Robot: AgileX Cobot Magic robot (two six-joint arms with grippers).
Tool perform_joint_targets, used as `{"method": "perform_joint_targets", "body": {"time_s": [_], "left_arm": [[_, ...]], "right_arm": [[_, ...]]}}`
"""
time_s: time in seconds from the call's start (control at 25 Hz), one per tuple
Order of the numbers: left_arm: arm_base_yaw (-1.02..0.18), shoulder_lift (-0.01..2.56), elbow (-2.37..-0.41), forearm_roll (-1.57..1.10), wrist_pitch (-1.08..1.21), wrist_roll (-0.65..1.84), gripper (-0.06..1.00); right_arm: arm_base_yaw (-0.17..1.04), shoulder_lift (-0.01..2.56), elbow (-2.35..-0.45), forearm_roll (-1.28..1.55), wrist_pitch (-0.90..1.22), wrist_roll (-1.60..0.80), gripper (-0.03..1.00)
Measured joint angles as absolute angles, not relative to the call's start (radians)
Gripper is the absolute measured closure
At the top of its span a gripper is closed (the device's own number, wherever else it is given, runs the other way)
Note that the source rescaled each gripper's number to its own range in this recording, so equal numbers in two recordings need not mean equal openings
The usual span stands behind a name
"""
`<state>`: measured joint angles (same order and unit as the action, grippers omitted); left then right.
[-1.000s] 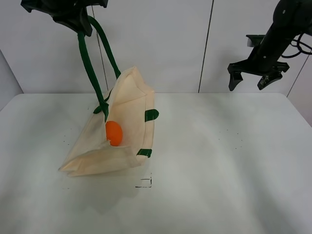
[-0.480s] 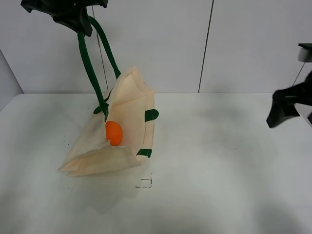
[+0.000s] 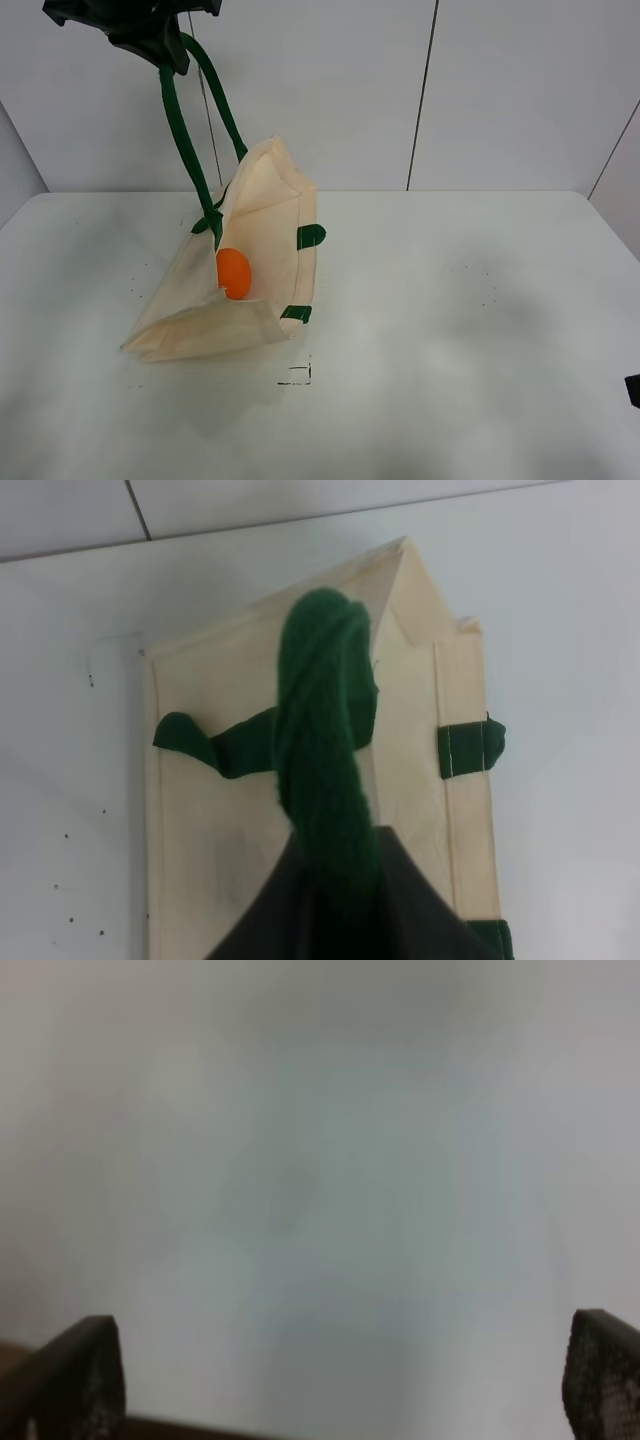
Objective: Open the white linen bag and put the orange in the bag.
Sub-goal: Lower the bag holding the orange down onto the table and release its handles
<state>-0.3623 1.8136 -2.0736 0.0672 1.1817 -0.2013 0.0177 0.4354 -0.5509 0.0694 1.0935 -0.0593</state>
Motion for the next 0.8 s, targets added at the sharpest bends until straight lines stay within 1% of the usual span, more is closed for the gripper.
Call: {"method": "perform_joint_targets", "body": {"time_s": [0.2,0.36,0.56,0.8], "left_arm": [[-0.362,1.814,-2.074,0.067,1.182,-0.201,0.94],[-0.362,1.814,-2.074,0.066,1.182,-0.201,0.94],[-0.362,1.814,-2.053,0.066,1.174,-0.201,0.94],[-0.362,1.846,-1.923,0.051,1.093,-0.201,0.94]], "right_arm": [[0.018,0.150,-0.496,0.069,1.041,-0.059,-0.03],[0.018,0.007,-0.494,0.065,1.036,-0.058,-0.03],[0.018,-0.004,-0.494,0.062,1.032,-0.058,-0.03],[0.018,-0.004,-0.494,0.062,1.032,-0.058,-0.03]]}}
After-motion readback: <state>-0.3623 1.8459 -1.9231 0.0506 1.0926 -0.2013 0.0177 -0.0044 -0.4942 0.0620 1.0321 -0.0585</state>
